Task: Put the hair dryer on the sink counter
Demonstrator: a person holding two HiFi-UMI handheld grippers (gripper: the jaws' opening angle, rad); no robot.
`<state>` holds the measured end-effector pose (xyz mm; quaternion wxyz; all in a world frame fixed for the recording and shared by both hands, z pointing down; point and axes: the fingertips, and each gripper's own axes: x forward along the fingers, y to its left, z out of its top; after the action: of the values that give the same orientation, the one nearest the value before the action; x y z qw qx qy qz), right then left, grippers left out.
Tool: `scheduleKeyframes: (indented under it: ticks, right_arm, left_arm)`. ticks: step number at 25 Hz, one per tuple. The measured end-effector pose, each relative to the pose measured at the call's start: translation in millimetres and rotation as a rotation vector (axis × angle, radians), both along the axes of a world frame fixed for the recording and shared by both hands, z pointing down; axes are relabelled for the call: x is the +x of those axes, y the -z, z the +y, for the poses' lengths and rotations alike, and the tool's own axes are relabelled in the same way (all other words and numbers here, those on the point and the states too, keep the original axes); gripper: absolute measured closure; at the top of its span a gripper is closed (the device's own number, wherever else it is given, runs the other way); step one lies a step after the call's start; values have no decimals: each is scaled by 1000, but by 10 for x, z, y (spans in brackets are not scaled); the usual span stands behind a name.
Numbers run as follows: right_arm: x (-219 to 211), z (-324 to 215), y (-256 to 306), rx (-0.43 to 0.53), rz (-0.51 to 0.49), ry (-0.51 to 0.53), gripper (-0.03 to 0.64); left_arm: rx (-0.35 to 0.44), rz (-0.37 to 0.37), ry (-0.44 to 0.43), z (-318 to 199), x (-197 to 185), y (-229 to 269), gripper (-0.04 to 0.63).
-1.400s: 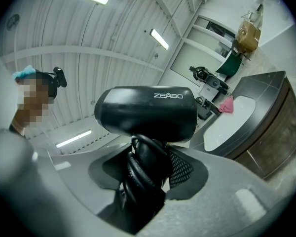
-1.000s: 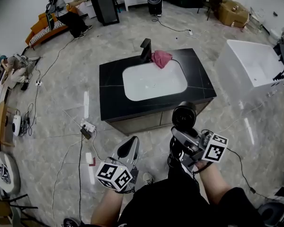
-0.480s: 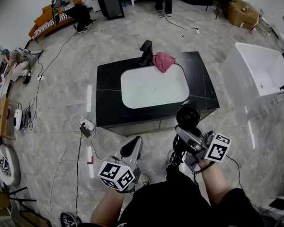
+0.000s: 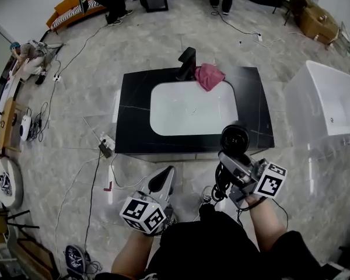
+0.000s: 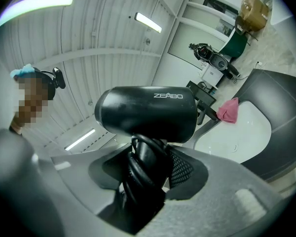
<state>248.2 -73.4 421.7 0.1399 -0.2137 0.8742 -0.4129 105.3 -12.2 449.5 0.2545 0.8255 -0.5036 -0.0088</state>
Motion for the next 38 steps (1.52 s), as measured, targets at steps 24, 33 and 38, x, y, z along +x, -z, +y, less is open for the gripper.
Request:
scheduleKeyframes:
  ticks: [24,33,38]
  right_arm:
    - [-74,-455,-143,-33,-7,34,416]
    - [-838,-600,-60,-29,-8,-103,416]
    - [-1445,-713,-106,-49,29,-166,416]
  left_arm:
    - [-48,-23,-65,-52,373,-142,592]
    - [-3,-43,-178,-298,-580,-22,592]
    - [11,-21,-196,-405,-1239,-36,592]
